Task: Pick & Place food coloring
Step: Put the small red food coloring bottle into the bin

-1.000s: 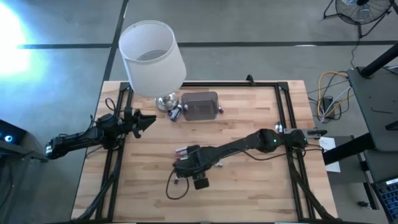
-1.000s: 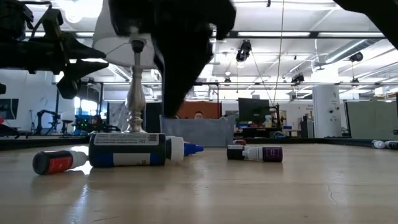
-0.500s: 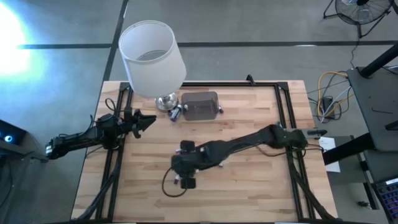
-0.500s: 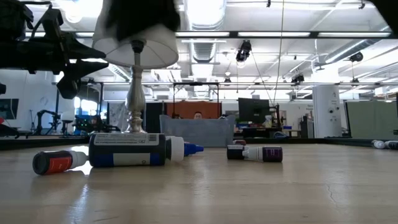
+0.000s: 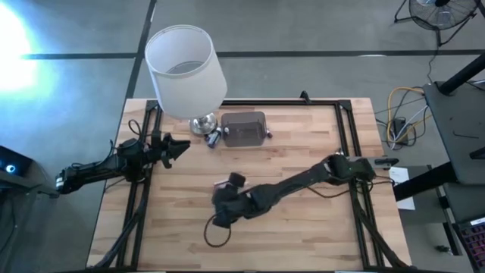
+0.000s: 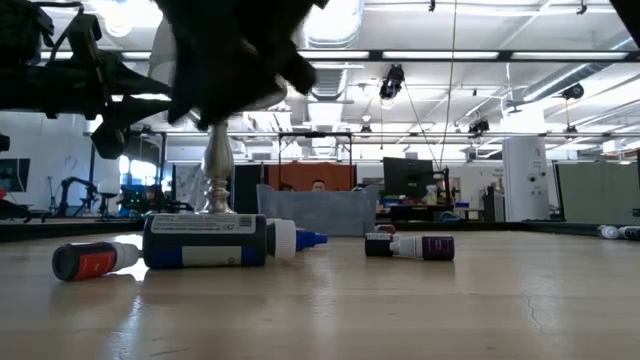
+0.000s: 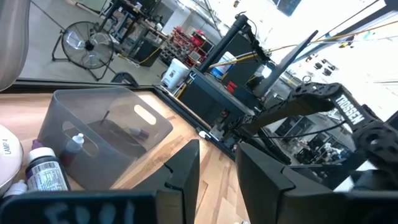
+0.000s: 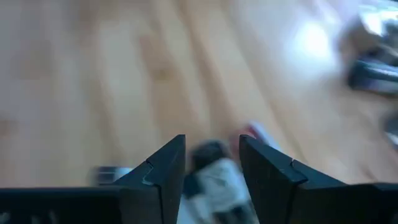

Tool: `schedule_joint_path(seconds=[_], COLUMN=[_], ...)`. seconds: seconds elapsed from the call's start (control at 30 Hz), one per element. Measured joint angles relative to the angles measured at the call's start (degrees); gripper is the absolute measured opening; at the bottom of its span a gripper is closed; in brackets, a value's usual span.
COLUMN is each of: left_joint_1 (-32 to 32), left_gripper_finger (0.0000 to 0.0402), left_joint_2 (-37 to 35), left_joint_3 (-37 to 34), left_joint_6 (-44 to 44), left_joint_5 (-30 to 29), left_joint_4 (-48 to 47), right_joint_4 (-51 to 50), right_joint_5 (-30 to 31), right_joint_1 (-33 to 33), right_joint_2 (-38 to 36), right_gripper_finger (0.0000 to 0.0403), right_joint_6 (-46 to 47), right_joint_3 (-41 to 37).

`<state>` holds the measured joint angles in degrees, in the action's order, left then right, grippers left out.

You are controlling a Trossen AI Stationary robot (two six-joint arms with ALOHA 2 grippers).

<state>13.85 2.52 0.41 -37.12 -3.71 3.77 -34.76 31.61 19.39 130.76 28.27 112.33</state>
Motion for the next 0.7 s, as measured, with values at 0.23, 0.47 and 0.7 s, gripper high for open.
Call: schedule_joint_path(seconds=[0.23,0.47,0.7], left_joint_1=[0.01,0.0,0.0], left_gripper_finger=[0.0085,0.0085,0.0085], left_joint_2=[0.0,0.0,0.0], left_joint_3=[0.01,0.01,0.0], left_joint_6=[-0.01,-0.01,-0.02], left_joint_5=[-0.02,-0.01,0.0], left_joint_4=[0.02,0.01,0.02], right_joint_4=[-7.98,-34.04,-39.61], right_joint_5=[4.44,-9.19,-18.53], right_joint_1=[0.49,-5.52,-12.71], right_joint_2=[-17.27,-33.26,-42.77], right_gripper_finger=[0.0141,0.0141,0.0139], right_joint_6=[21.35,67.14,82.88], right_joint_3=[-19.83,-37.93,-52.46])
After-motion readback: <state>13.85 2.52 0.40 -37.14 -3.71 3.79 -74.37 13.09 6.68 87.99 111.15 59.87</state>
